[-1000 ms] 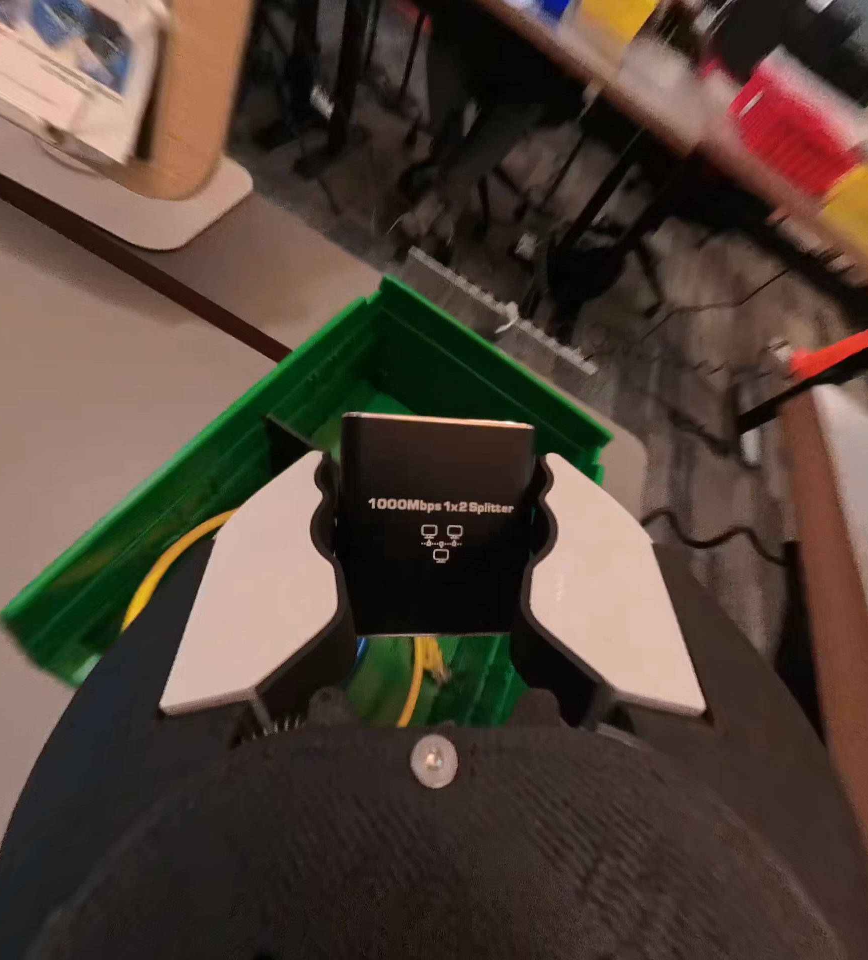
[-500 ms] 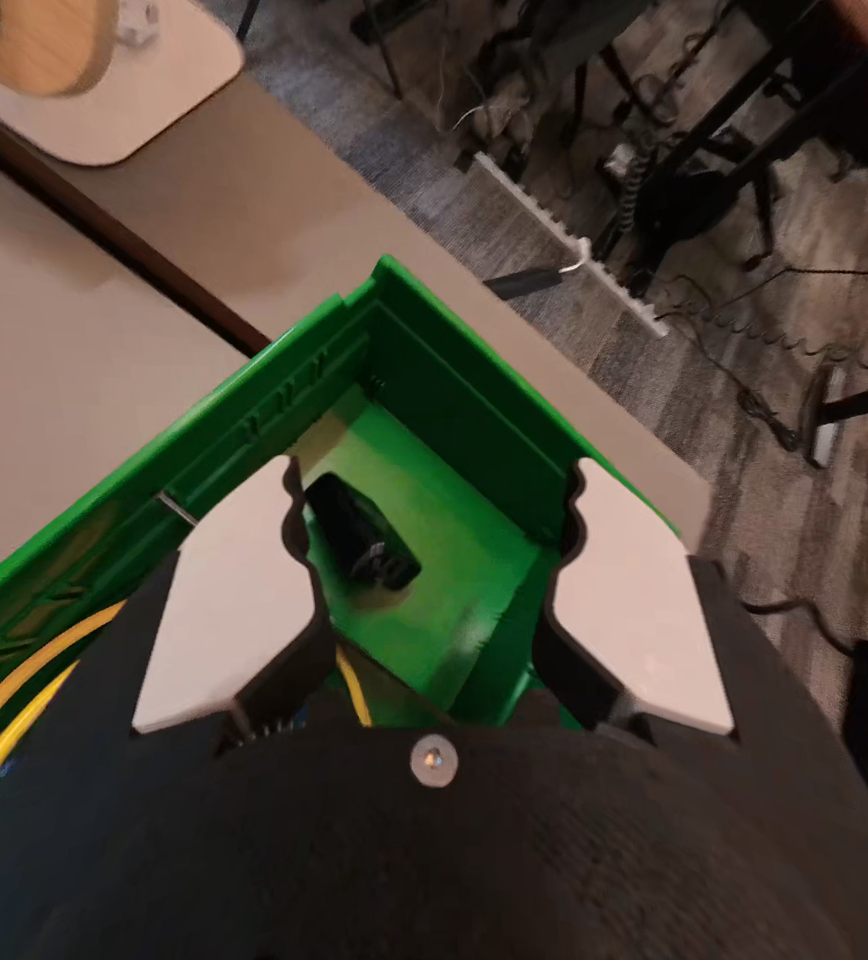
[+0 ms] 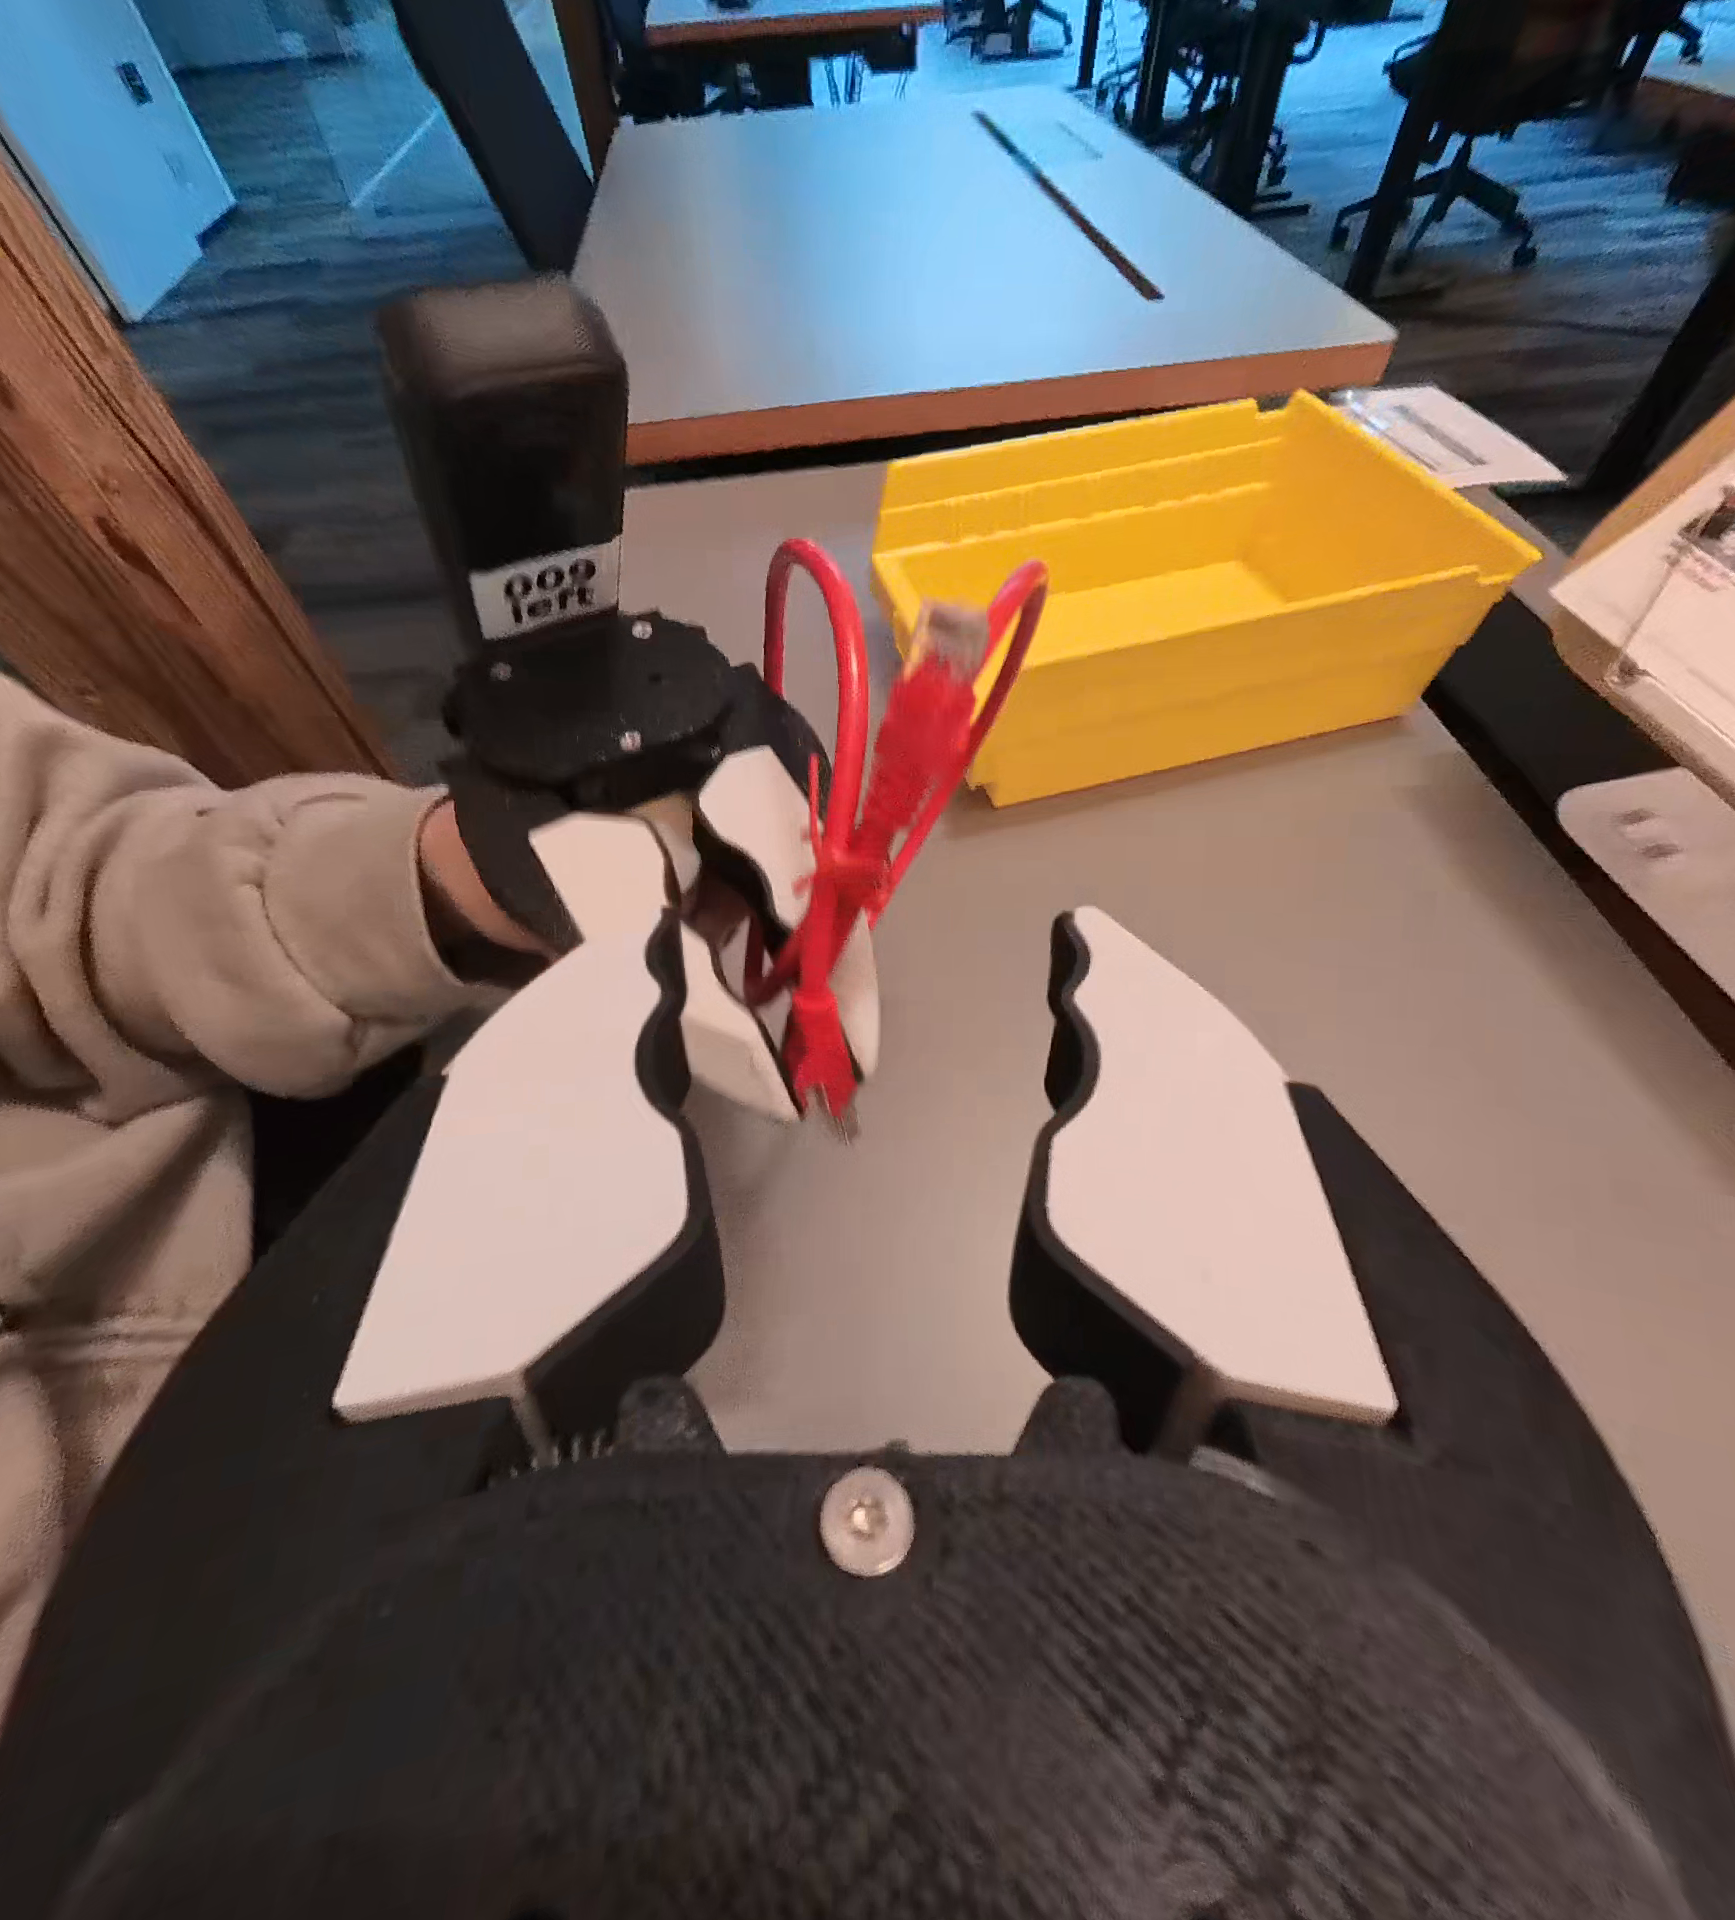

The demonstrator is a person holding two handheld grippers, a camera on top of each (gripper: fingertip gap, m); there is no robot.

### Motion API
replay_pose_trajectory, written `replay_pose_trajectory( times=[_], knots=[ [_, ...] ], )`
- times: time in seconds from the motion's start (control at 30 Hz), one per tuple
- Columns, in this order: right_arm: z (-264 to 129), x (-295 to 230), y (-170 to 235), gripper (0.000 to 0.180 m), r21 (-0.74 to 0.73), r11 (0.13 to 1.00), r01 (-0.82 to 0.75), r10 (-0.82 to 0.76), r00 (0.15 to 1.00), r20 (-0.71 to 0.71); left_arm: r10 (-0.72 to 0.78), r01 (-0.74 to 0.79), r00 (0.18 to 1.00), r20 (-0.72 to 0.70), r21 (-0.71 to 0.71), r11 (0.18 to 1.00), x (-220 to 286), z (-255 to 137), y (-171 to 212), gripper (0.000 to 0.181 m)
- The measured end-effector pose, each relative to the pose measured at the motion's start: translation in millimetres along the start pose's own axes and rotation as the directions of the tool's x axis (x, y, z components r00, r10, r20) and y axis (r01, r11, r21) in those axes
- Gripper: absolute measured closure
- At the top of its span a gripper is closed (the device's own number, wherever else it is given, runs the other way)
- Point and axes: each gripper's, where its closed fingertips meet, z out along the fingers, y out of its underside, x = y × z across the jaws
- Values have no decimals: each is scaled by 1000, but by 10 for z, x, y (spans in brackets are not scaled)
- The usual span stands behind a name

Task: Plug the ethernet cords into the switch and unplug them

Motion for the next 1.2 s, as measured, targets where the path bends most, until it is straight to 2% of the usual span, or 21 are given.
replay_pose_trajectory(
  times=[0.07, 0.13, 0.2, 0.23, 0.37, 0.43, 0.57, 0.8, 1.0, 1.1, 1.2],
  knots=[
    [81, -73, -40, 126, 16, 1000, -7, 7, 1000, -11, 43, -43, 999, 10, -27, 999, 77, -14, -1, 168],
    [150, -158, -1, 131, -13, 1000, 10, -10, 1000, 10, 75, -74, 997, 24, -41, 996, 139, -34, -18, 167],
    [190, -257, 16, 154, -27, 999, 35, -34, 999, 39, 97, -95, 995, 33, -59, 994, 188, -45, -25, 167],
    [198, -278, 12, 159, -26, 998, 60, -59, 998, 29, 103, -100, 994, 42, -70, 993, 197, -51, -25, 167],
    [178, -283, 24, 162, -44, 993, 110, -112, 993, -38, 41, -37, 998, 38, -87, 995, 246, -46, -23, 164],
    [130, -200, 60, 162, -72, 990, 125, -132, 987, -96, 18, -12, 997, 79, -75, 997, 217, -43, -45, 161],
    [-51, 16, 160, 163, -127, 987, 94, -118, 974, -194, 34, -23, 989, 143, -72, 997, 175, -62, -61, 139],
    [-688, 513, 190, 163, -55, 998, -15, -6, 935, -354, 83, -66, 984, 160, -113, 991, 215, -36, -34, 136],
    [-1545, 980, 177, 163, 65, 994, -88, 109, 853, -510, 78, -52, 983, 165, -158, 986, 161, 10, 100, 137],
    [-1972, 1225, 288, 163, 121, 984, -132, 178, 797, -577, 58, -32, 986, 158, -165, 986, 135, 36, 157, 137],
    [-2315, 1466, 534, 163, 110, 979, -173, 204, 752, -627, 49, -20, 987, 156, -179, 984, 102, 56, 219, 138]
  ],
)
